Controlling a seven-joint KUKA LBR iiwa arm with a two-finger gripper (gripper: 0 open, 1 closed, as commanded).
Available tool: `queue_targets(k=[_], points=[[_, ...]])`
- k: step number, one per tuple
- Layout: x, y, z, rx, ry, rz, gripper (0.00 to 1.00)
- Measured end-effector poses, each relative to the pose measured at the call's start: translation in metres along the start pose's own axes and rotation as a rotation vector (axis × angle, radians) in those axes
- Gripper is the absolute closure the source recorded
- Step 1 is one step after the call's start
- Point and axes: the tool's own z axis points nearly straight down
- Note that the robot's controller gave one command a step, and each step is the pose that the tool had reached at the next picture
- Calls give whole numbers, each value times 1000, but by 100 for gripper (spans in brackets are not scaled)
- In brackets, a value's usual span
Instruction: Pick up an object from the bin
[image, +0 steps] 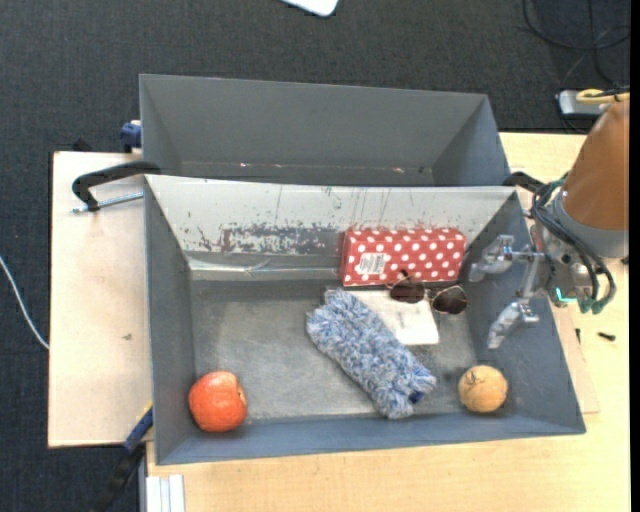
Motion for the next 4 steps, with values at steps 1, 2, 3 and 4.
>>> queue_targets(k=[1,2,3,4], points=[[-2,0,-4,2,-8,-2,0],[-40,35,109,1,-7,-69,100],[-40,35,109,2,-7,-69,0],[-40,35,109,2,-7,-69,0]])
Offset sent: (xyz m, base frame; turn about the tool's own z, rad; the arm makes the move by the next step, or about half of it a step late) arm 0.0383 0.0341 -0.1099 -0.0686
